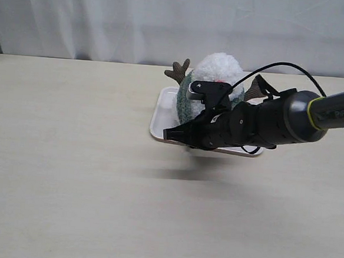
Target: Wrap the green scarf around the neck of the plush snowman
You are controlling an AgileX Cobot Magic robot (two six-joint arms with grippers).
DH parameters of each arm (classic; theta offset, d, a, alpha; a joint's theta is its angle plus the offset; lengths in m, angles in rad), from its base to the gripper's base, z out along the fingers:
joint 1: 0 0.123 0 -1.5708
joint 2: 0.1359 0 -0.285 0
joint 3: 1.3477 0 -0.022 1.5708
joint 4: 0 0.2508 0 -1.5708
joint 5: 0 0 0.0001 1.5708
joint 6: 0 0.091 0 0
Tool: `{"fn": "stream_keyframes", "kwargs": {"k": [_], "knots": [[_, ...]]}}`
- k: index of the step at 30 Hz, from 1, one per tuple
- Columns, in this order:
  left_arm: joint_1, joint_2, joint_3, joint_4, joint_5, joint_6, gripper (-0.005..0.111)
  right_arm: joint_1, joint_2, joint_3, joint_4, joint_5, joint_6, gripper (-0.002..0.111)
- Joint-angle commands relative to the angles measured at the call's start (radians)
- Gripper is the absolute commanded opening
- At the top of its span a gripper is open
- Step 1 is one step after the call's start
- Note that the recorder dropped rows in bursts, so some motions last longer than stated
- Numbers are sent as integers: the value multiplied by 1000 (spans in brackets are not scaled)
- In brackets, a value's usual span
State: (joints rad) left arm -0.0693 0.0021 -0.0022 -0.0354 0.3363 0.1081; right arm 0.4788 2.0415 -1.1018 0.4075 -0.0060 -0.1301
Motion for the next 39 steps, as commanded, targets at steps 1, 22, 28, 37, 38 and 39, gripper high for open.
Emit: {"fn": "stream_keyframes", "kwargs": {"k": [1,22,28,37,38,39], "knots": [[4,-2,2,-2,-13,-5,0,-3,4,-3,-9,1,-54,4],[4,-2,2,-2,-11,-5,0,-133,-120,-3,-138,312,-171,4],[4,-2,2,-2,-11,-5,0,-141,-78,-1,-133,317,-169,4],[4,-2,2,-2,-11,-5,0,-141,-43,-2,-133,314,-169,4],[4,-2,2,-2,-11,-5,0,-141,-48,-2,-133,314,-169,4],[4,-2,2,-2,-13,-5,0,-141,-55,-2,-133,319,-172,4]]}}
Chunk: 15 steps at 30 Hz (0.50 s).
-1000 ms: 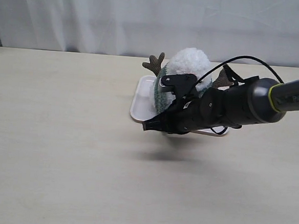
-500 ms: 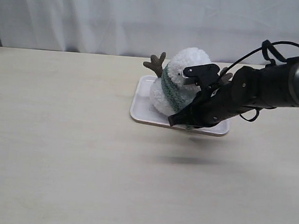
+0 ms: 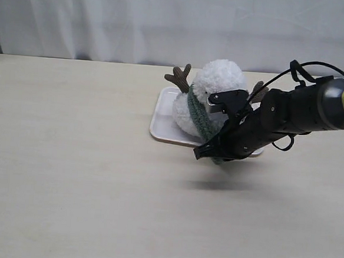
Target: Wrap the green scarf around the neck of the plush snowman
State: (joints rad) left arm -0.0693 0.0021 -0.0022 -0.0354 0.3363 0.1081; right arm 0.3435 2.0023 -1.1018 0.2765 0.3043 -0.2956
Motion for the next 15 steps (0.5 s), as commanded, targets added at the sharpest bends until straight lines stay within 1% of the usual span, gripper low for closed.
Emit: {"fn": "stream_keyframes", "kwargs": {"k": [1,3,4,5,6,7,8,9,11,15], "knots": [[4,-2,2,-2,-13,-5,0,-6,-24,-2,-2,14,-8,4],[4,-2,2,-2,-13,-5,0,-6,-39,-2,-5,38,-27,8],[4,-2,2,-2,-13,-5,0,-6,-52,-2,-5,57,-32,15],[4,-2,2,-2,-13,-5,0,-6,-59,-2,-5,72,-32,20],[4,-2,2,-2,-13,-5,0,-4,-75,-2,-5,99,-32,31],[4,-2,2,-2,-13,-5,0,-4,-83,-2,-5,117,-32,37],[4,-2,2,-2,-13,-5,0,-4,-102,-2,2,155,-33,50],[4,-2,2,-2,-13,-5,0,-4,-121,-2,2,191,-33,59],[4,-2,2,-2,-13,-5,0,-4,-156,-2,2,253,-23,66],[4,-2,2,-2,-13,-5,0,-4,-276,-2,52,384,-12,64]]}}
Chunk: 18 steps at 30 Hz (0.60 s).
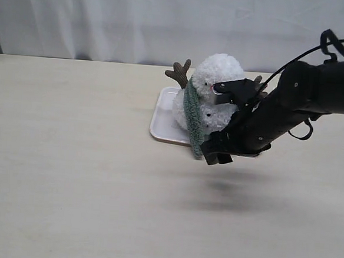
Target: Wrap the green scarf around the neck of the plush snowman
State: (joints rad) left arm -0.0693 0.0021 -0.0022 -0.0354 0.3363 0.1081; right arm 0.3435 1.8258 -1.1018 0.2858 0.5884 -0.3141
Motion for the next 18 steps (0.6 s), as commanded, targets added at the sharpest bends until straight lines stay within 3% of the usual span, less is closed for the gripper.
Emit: {"fn": "stream_keyframes", "kwargs": {"k": [1,18], "knots": [[4,-2,2,-2,-13,-5,0,-4,-131,-2,58,112,9,63],[4,-2,2,-2,-13,-5,0,38,-568,69,124,124,12,55]]}}
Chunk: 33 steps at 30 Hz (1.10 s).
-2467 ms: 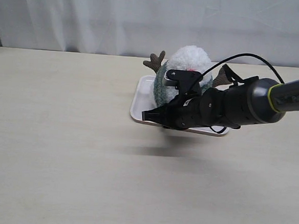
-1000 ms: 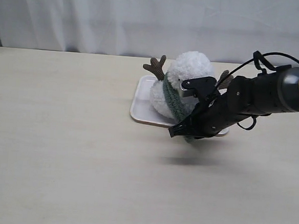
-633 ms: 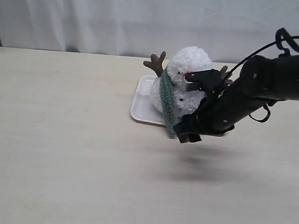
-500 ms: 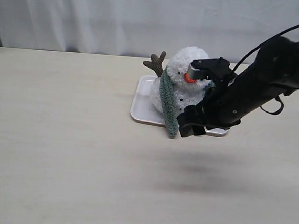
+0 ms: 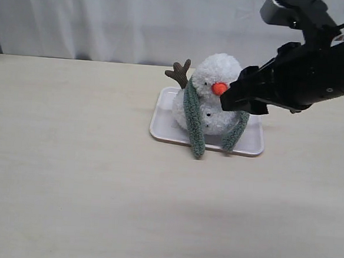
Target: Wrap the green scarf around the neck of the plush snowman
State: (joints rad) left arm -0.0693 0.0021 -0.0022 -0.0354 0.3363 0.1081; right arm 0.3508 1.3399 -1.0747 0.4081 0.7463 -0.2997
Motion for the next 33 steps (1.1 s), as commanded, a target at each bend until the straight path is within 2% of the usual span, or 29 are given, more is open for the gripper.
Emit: {"fn": "stream_keyframes", "kwargs": {"k": [1,6,18,33], "knots": [[4,-2,2,-2,-13,-5,0,41,-106,51,2,-50,-2,51],[4,-2,2,-2,-13,-5,0,86,-222,100,-13,-127,-2,32],[4,-2,2,-2,-13,-5,0,86,-545,217,-13,-212,-2,4],[4,-2,2,-2,-13,-5,0,86,-971,229,2,-2,0,4]]}}
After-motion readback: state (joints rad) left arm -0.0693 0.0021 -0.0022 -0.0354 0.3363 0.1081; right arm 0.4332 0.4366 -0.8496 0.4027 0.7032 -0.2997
